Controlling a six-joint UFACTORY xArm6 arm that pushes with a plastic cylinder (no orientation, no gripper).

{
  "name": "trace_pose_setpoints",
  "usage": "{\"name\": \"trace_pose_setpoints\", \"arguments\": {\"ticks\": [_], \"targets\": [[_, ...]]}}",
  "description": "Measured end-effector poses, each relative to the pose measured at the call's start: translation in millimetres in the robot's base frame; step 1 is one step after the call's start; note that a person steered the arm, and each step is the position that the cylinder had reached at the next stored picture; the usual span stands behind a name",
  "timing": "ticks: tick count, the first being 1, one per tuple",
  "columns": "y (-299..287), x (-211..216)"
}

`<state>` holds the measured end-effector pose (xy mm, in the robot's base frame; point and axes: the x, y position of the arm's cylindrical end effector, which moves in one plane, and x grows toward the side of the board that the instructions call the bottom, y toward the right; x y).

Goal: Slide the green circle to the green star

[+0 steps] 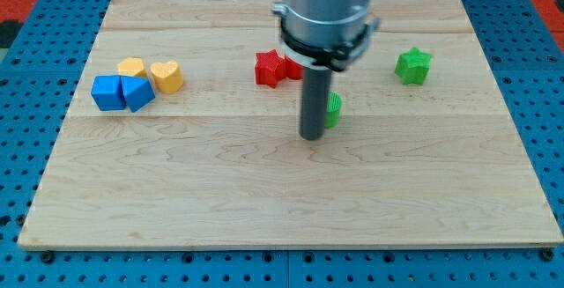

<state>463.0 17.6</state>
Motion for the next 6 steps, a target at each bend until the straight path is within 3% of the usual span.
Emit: {"name": "trace_pose_setpoints", "arguments": {"ticks": [1,3,5,6], "targets": [[1.7,-19.8],[106.8,-37.4],[137.0,-7.3],[138.3,-30.5]]}}
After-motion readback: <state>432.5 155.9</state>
